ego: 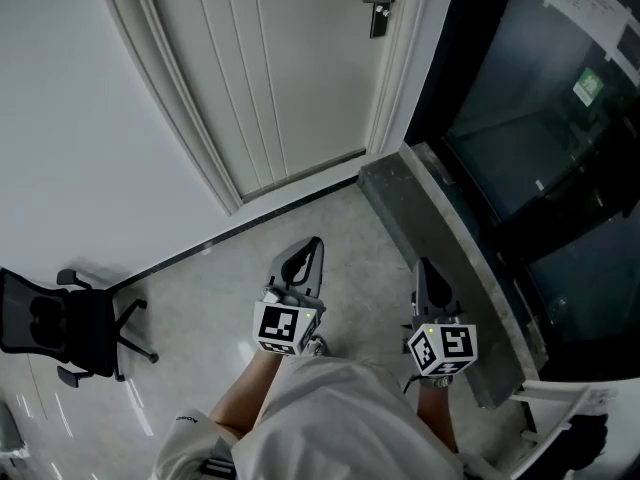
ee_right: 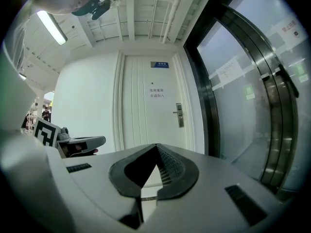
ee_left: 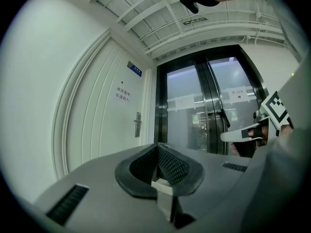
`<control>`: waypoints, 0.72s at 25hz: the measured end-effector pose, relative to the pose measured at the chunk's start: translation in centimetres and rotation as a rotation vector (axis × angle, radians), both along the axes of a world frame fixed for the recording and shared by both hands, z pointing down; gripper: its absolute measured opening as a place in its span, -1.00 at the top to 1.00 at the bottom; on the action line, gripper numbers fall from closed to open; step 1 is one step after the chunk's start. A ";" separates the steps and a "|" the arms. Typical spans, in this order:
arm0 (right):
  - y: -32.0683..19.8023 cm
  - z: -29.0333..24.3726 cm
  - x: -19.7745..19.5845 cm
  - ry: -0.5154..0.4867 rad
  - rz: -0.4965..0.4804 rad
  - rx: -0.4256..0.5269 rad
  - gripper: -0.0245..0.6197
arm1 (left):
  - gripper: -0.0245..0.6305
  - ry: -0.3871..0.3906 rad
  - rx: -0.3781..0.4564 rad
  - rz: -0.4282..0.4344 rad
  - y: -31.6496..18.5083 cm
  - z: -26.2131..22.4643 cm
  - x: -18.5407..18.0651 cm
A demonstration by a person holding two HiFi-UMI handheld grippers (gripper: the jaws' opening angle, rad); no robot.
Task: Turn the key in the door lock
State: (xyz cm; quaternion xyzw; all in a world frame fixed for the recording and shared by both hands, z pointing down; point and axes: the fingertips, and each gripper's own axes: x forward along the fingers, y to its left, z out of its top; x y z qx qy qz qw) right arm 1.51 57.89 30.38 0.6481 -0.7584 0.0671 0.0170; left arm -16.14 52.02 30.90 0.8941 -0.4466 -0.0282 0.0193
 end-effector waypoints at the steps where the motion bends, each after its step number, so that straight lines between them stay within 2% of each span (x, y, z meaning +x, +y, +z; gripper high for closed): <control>1: -0.7 0.1 -0.2 0.001 0.002 -0.003 0.92 | 0.89 0.000 -0.005 -0.002 -0.8 0.1 -0.2; 10: -6.9 1.5 1.2 -0.015 -0.008 -0.019 0.92 | 0.89 -0.017 -0.031 -0.020 -6.2 1.1 0.7; 18: -15.7 2.9 5.8 -0.018 -0.076 -0.045 0.92 | 0.89 -0.041 -0.066 -0.113 -12.9 2.6 4.4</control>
